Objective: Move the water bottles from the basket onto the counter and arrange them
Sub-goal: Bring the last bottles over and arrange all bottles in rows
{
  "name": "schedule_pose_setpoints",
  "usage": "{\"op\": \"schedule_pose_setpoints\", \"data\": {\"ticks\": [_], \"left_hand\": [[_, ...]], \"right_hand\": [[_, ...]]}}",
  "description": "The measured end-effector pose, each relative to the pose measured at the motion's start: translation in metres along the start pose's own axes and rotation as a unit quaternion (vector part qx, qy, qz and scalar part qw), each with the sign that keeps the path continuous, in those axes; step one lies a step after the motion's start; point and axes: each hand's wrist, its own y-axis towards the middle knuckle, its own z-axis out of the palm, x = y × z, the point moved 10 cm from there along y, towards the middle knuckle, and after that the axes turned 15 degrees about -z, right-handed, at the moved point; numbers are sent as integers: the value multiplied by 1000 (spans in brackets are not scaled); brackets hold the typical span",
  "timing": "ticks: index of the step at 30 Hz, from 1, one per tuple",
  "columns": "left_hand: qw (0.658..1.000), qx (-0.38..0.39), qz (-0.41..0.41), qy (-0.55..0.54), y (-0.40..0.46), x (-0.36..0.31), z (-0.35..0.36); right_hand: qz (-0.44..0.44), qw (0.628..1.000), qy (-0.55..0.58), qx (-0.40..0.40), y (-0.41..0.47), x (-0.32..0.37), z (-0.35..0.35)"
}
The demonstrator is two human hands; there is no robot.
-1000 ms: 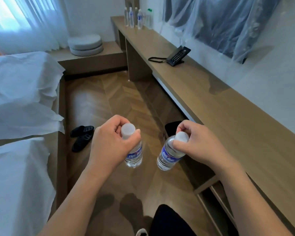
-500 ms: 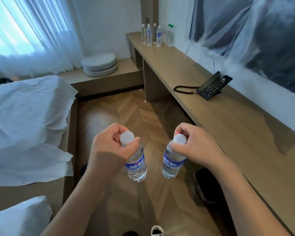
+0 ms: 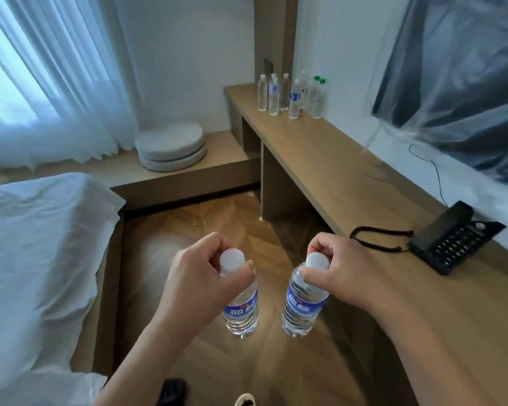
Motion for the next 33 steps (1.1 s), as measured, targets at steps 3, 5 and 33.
{"op": "schedule_pose_setpoints", "data": {"ticks": [3,5,33], "left_hand": [[1000,-5,13,12,86,-4,-3],[1000,-1,19,12,139,-5,1],[990,135,36,4,868,-5,145]], "right_hand": [[7,1000,-5,-26,72,-8,-13],[11,999,-9,-35,117,-18,-17],[200,973,40,-110,761,-274,-60]]}}
